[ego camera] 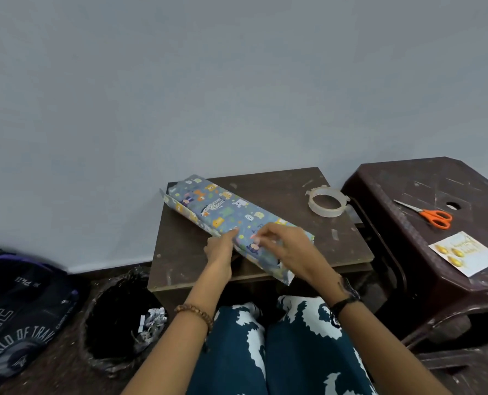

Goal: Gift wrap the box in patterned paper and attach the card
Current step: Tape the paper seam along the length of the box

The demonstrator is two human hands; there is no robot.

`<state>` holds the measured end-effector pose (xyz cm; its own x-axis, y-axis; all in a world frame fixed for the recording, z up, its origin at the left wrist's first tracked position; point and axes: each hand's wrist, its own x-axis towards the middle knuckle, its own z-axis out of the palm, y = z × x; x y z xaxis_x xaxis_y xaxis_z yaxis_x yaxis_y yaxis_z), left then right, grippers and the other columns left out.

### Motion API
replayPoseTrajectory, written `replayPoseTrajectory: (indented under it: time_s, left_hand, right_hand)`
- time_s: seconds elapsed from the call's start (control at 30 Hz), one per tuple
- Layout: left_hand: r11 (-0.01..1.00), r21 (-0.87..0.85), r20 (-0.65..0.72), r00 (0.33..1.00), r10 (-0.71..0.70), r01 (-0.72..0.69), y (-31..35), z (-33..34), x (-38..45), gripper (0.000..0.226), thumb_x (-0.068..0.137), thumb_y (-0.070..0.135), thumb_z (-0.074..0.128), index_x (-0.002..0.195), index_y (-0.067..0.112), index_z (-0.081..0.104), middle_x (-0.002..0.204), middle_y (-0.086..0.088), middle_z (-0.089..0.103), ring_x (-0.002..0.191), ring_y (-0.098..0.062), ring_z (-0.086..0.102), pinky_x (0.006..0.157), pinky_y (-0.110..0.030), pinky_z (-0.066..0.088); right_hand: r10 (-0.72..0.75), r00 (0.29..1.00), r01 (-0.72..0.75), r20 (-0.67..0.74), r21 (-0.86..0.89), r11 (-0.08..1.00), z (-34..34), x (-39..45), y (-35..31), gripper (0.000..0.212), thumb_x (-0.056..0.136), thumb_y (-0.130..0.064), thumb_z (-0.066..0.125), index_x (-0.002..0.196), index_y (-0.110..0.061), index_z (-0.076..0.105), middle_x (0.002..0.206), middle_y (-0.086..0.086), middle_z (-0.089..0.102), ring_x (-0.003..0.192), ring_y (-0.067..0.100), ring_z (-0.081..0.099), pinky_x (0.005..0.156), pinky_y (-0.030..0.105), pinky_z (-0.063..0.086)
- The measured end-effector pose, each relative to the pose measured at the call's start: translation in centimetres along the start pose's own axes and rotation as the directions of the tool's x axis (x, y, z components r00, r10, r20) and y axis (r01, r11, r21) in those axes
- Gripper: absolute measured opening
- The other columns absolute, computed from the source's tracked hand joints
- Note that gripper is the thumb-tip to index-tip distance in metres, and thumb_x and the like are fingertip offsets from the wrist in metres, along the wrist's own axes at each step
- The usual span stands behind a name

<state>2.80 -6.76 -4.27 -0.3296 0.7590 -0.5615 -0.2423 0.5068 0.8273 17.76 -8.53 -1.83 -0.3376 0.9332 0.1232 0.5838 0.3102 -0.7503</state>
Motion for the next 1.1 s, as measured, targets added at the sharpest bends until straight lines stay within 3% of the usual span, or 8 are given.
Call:
replayPoseTrajectory:
  time_s: [0.07,0.2,0.4,0.53,0.67,0.83,0.97,1.1]
  left_hand:
    - [0.993,0.116,-0.07,0.997,0.043,-0.035,-0.4,0.0,-0.5,0.062,0.088,0.03,0.062,0.135,0.001,0.034,0.144,-0.013,0.029,0.125,-0.031,0.039,0.096,-0.037,0.035]
    - [0.961,0.221,-0.176,0.963,0.205,-0.165,-0.8,-0.6,-0.7,0.036,0.089,0.029,0.059,0.108,0.003,0.044,0.125,-0.017,0.046,0.105,-0.034,0.051,0.091,-0.042,0.043]
    - [0.822,0.497,-0.063,0.933,0.356,-0.28,0.1,-0.7,-0.4,0.024,0.097,0.022,0.044,0.095,-0.001,0.048,0.121,-0.009,0.036,0.088,-0.026,0.046,0.078,-0.035,0.036]
    - [0.657,0.688,0.037,0.919,0.393,-0.309,1.9,-0.7,0.8,0.024,0.094,0.018,0.047,0.097,-0.004,0.055,0.118,-0.015,0.044,0.096,-0.032,0.05,0.074,-0.033,0.032]
    - [0.458,0.834,0.088,0.894,0.44,-0.307,4.0,-1.8,2.1,0.013,0.088,0.008,0.046,0.096,-0.001,0.052,0.111,-0.022,0.057,0.104,-0.039,0.052,0.073,-0.033,0.032]
    - [0.237,0.936,0.098,0.838,0.536,-0.26,5.3,-2.0,2.4,0.045,0.09,0.002,0.039,0.134,-0.001,0.031,0.125,-0.025,0.05,0.115,-0.044,0.048,0.089,-0.044,0.04]
    - [0.234,0.944,0.051,0.805,0.592,-0.232,3.5,-2.3,3.8,0.034,0.098,0.013,0.033,0.129,0.003,0.041,0.129,-0.02,0.042,0.117,-0.04,0.044,0.096,-0.047,0.033]
    - [0.29,0.905,0.011,0.697,0.717,-0.312,1.6,-3.5,4.9,0.03,0.101,0.02,0.032,0.118,0.005,0.051,0.116,-0.018,0.049,0.105,-0.039,0.051,0.098,-0.049,0.029]
  right_hand:
    - [0.061,0.995,-0.065,-0.08,-0.042,0.997,-0.6,1.1,0.9,0.021,0.09,-0.031,0.059,0.108,-0.019,0.062,0.114,-0.005,0.063,0.099,0.009,0.058,0.087,0.029,0.044]
    - [0.273,0.954,-0.23,0.122,-0.284,0.931,-0.9,2.9,2.4,0.08,0.073,-0.056,0.068,0.141,-0.032,0.033,0.15,0.006,0.029,0.139,0.022,0.026,0.113,0.047,0.022]
    - [0.395,0.914,-0.375,0.088,-0.187,0.908,0.0,3.2,2.1,0.098,0.063,-0.057,0.075,0.143,-0.031,0.025,0.129,0.002,0.046,0.121,0.024,0.046,0.1,0.044,0.039]
    - [0.367,0.93,-0.358,0.001,-0.225,0.906,0.6,2.0,1.2,0.093,0.069,-0.06,0.071,0.141,-0.02,0.028,0.127,0.006,0.049,0.119,0.026,0.048,0.093,0.04,0.041]
    - [0.373,0.926,-0.374,-0.053,-0.005,0.927,1.6,0.9,0.6,0.07,0.074,-0.047,0.073,0.128,-0.011,0.047,0.109,0.005,0.065,0.105,0.027,0.059,0.081,0.033,0.044]
    - [0.213,0.976,-0.218,0.053,0.128,0.967,6.2,-0.1,-0.9,0.034,0.078,-0.036,0.068,0.107,-0.021,0.06,0.085,-0.002,0.072,0.087,0.016,0.065,0.075,0.031,0.05]
    - [0.111,0.966,-0.162,0.232,0.21,0.964,7.1,-0.3,-1.3,0.056,0.086,-0.017,0.065,0.137,-0.018,0.044,0.122,0.007,0.063,0.111,0.018,0.06,0.097,0.031,0.047]
    - [0.072,0.992,-0.09,0.105,0.177,0.98,5.8,-0.7,-0.2,0.043,0.088,-0.015,0.062,0.13,-0.021,0.055,0.117,0.003,0.066,0.105,0.011,0.062,0.095,0.031,0.049]
